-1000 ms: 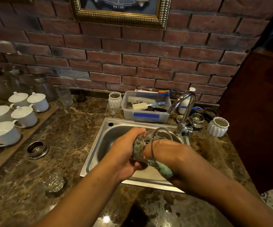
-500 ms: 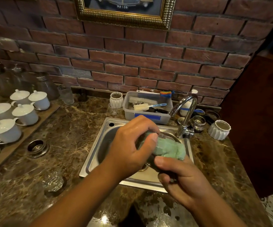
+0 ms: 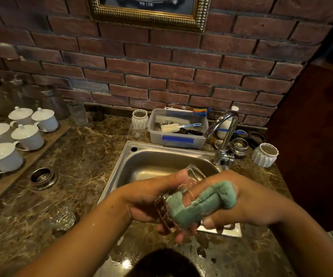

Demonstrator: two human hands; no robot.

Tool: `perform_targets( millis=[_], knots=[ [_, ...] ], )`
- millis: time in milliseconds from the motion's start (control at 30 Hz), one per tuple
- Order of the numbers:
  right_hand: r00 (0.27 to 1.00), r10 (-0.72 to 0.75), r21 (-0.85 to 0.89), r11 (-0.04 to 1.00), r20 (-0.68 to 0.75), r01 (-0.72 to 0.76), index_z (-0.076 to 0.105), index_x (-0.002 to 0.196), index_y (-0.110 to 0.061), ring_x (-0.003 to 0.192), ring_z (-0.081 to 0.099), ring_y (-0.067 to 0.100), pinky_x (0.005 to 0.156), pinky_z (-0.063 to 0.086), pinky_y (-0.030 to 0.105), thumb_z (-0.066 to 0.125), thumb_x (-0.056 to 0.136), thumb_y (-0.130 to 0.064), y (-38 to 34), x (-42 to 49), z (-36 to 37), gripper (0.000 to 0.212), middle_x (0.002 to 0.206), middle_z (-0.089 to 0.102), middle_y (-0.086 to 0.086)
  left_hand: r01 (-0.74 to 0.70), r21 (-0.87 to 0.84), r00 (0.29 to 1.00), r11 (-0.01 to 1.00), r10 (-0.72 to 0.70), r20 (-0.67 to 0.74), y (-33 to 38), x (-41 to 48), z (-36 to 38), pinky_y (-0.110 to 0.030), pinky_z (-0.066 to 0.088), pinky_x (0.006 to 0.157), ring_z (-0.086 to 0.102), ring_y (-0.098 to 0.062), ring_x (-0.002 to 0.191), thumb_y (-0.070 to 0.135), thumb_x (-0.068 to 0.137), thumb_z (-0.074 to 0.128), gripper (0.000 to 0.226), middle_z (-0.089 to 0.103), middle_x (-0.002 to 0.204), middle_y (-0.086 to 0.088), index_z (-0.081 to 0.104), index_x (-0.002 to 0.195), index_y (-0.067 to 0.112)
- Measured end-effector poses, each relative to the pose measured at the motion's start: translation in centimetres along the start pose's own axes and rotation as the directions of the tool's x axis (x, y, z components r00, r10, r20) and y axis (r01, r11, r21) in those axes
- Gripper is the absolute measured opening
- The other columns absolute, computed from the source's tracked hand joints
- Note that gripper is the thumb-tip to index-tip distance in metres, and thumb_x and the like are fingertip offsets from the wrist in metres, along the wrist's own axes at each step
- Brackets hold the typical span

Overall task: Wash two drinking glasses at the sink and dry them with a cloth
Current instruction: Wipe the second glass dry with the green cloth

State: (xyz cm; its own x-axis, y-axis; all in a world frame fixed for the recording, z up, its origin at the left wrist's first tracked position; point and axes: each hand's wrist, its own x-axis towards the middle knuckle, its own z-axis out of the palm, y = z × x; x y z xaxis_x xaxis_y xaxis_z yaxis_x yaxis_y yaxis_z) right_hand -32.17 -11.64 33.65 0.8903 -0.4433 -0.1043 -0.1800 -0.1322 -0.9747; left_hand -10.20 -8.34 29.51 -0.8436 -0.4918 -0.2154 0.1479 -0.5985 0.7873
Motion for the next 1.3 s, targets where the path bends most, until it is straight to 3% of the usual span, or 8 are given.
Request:
perform_targets(
  millis=[133, 300, 500, 600, 867, 1000, 1100, 1300],
  knots=[
    [0.993, 0.118, 0.165, 0.979, -0.003, -0.116, 0.064, 0.117, 0.007, 0.080, 0.067, 0.034, 0.057, 0.058, 0.021, 0.073, 0.080, 0.002, 1.7, 0.8, -1.6, 0.039, 0.111, 0.071, 0.026, -0.097, 0.030, 0.975, 0.995, 0.101, -0.197, -2.2, 0.8, -1.4, -0.021, 0.052, 0.046, 0.073, -0.025, 0.070, 0.064, 0.078, 0.074, 0.078, 0.072, 0.094, -0.017, 0.056, 0.126, 0.006],
    [0.947, 0.228, 0.579, 0.813, -0.228, -0.056, 0.067, 0.117, 0.001, 0.109, 0.070, 0.036, 0.085, 0.062, 0.043, 0.083, 0.076, -0.013, 4.7, 0.3, -1.3, 0.047, 0.119, 0.070, 0.023, -0.158, 0.378, 0.778, 0.912, 0.351, -0.521, -4.5, 0.3, -1.7, -0.020, 0.054, 0.088, 0.068, -0.007, 0.111, 0.072, 0.060, 0.080, 0.081, 0.073, 0.123, 0.007, 0.061, 0.127, 0.030],
    [0.565, 0.525, 0.721, 0.664, -0.637, 0.197, 0.061, 0.128, -0.005, 0.112, 0.068, 0.033, 0.102, 0.050, 0.046, 0.057, 0.096, -0.011, 10.0, 2.6, 2.5, 0.032, 0.119, 0.072, 0.019, 0.024, 0.434, 0.484, 0.901, 0.369, -0.794, -7.9, -0.3, -3.0, -0.016, 0.051, 0.084, 0.060, 0.002, 0.112, 0.060, 0.058, 0.085, 0.092, 0.059, 0.134, 0.008, 0.046, 0.139, 0.040],
    [0.502, 0.582, 0.747, 0.625, -0.640, 0.229, 0.057, 0.132, -0.004, 0.116, 0.066, 0.037, 0.108, 0.046, 0.052, 0.051, 0.101, -0.013, 11.3, 2.8, 3.9, 0.033, 0.125, 0.068, 0.023, -0.041, 0.445, 0.400, 0.894, 0.423, -0.813, -9.0, -0.8, -3.4, -0.017, 0.054, 0.080, 0.068, 0.004, 0.097, 0.042, 0.064, 0.092, 0.074, 0.066, 0.118, 0.010, 0.053, 0.127, 0.040],
    [0.661, 0.659, 0.915, 0.389, -0.360, 0.111, 0.053, 0.135, 0.004, 0.123, 0.060, 0.044, 0.112, 0.040, 0.058, 0.054, 0.094, -0.015, 14.2, 4.1, 8.4, 0.045, 0.127, 0.064, 0.031, -0.083, 0.574, 0.392, 0.815, 0.556, -0.733, -11.9, -0.4, -4.5, -0.009, 0.048, 0.089, 0.060, 0.006, 0.113, 0.009, 0.066, 0.093, 0.079, 0.060, 0.129, 0.008, 0.049, 0.127, 0.031],
    [0.691, 0.675, 0.950, 0.308, -0.258, 0.053, 0.051, 0.137, 0.005, 0.116, 0.063, 0.046, 0.089, 0.058, 0.055, 0.058, 0.084, -0.004, 15.8, 4.4, 9.8, 0.055, 0.131, 0.060, 0.034, -0.066, 0.561, 0.410, 0.825, 0.535, -0.739, -13.8, -1.4, -5.9, -0.010, 0.046, 0.093, 0.059, 0.005, 0.115, 0.025, 0.057, 0.095, 0.083, 0.061, 0.128, 0.006, 0.048, 0.126, 0.030],
    [0.676, 0.708, 0.957, 0.290, -0.205, -0.014, 0.053, 0.134, 0.006, 0.102, 0.069, 0.044, 0.081, 0.061, 0.052, 0.059, 0.076, 0.005, 17.3, 4.6, 11.0, 0.058, 0.127, 0.062, 0.035, -0.004, 0.543, 0.421, 0.840, 0.494, -0.761, -15.8, -2.4, -6.8, -0.009, 0.044, 0.095, 0.057, 0.005, 0.117, 0.039, 0.052, 0.091, 0.088, 0.059, 0.129, 0.008, 0.048, 0.128, 0.030],
    [0.563, 0.815, 0.978, 0.199, -0.135, -0.054, 0.047, 0.139, 0.004, 0.107, 0.066, 0.049, 0.071, 0.062, 0.057, 0.062, 0.076, 0.010, 21.8, 5.4, 13.1, 0.065, 0.128, 0.061, 0.036, 0.099, 0.475, 0.403, 0.875, 0.401, -0.823, -19.9, -4.7, -8.9, -0.007, 0.043, 0.093, 0.056, 0.000, 0.119, 0.011, 0.062, 0.096, 0.089, 0.058, 0.128, 0.012, 0.046, 0.132, 0.037]
  ],
)
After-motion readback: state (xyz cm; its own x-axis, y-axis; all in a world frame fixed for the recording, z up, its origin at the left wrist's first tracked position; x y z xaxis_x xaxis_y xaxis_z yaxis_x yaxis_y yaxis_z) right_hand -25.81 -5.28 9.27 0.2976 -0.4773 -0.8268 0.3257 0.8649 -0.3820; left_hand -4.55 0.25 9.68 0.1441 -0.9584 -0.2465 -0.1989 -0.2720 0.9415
